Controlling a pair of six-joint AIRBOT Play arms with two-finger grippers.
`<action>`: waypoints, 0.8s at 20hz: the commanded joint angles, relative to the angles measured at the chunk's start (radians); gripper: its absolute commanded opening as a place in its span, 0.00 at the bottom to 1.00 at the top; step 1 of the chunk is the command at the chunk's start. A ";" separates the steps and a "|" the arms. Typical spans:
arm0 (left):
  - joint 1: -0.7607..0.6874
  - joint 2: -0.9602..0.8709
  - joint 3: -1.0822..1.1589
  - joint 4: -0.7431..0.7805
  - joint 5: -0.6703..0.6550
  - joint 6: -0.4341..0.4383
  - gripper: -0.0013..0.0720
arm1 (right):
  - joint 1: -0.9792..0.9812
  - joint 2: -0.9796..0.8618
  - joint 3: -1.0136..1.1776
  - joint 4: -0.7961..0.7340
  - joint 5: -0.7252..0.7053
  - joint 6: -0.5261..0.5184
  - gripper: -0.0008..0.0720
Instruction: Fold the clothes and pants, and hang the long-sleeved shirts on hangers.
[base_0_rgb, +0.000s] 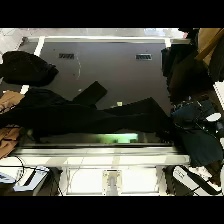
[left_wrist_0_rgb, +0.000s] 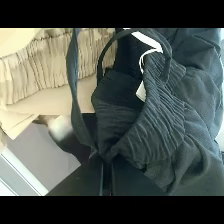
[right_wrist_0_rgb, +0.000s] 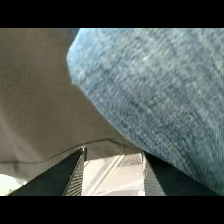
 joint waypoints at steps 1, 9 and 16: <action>0.002 0.000 0.010 0.007 0.005 0.000 0.04 | -0.008 -0.081 0.001 0.083 -0.020 -0.082 0.55; 0.002 0.001 0.039 0.013 0.002 -0.008 0.04 | -0.006 -0.198 0.001 0.219 -0.045 -0.199 0.55; 0.002 0.001 0.039 0.013 -0.004 -0.008 0.04 | -0.022 -0.207 0.102 0.196 0.037 -0.236 0.53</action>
